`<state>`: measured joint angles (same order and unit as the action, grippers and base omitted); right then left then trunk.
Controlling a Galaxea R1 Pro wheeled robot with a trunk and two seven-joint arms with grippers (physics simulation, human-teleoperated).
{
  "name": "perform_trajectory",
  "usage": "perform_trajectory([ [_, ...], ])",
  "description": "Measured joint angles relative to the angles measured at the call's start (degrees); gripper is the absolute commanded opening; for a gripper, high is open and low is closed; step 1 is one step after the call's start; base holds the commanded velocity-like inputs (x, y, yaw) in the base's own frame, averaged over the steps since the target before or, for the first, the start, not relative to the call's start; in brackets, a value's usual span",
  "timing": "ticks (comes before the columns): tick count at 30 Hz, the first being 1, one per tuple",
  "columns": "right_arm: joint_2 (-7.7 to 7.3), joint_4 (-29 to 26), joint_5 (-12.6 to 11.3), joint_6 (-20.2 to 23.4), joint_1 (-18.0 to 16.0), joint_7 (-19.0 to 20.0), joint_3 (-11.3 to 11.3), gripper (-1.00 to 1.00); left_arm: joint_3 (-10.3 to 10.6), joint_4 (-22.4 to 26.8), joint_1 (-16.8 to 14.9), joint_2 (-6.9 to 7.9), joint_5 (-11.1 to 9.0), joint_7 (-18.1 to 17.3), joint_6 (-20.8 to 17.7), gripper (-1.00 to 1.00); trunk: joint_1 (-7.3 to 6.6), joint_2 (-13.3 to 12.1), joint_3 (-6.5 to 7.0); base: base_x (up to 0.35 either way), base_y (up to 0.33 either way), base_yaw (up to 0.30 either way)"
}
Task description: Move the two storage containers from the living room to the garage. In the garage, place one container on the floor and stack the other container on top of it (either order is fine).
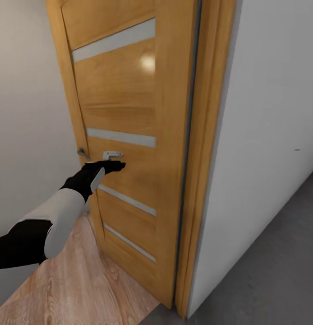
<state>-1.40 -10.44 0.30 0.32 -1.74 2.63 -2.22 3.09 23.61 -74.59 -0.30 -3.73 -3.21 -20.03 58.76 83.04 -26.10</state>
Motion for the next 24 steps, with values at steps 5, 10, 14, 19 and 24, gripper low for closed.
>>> perform_trajectory([
  [5,0.0,-0.04,0.03,0.0,0.0,0.0,0.0,1.0,0.32,0.06,0.0,0.0,-0.01,-0.04,0.43,1.0,0.0,0.0,0.0,-0.294,0.0,-0.012],
  [10,0.0,0.0,0.02,0.0,0.0,0.0,-0.01,1.0,0.4,0.08,0.0,0.0,-0.02,-0.07,0.66,1.0,-0.04,0.0,0.0,-0.042,0.024,-0.007],
  [14,0.0,0.0,0.02,0.0,0.01,0.03,0.02,1.0,0.42,-0.04,-0.01,-0.01,0.07,-0.06,0.68,1.0,-0.05,0.01,0.0,0.197,0.109,-0.124],
  [19,-0.03,0.01,0.04,0.0,-0.01,0.07,0.06,1.0,0.43,-0.07,0.0,-0.01,0.07,-0.02,0.71,1.0,-0.05,0.01,0.0,0.155,0.071,-0.141],
  [24,-0.07,0.02,0.0,0.0,0.0,1.14,0.07,1.0,0.42,-0.15,-0.01,-0.01,0.0,-0.04,0.7,1.0,-0.05,0.01,0.0,0.125,0.14,-0.05],
])
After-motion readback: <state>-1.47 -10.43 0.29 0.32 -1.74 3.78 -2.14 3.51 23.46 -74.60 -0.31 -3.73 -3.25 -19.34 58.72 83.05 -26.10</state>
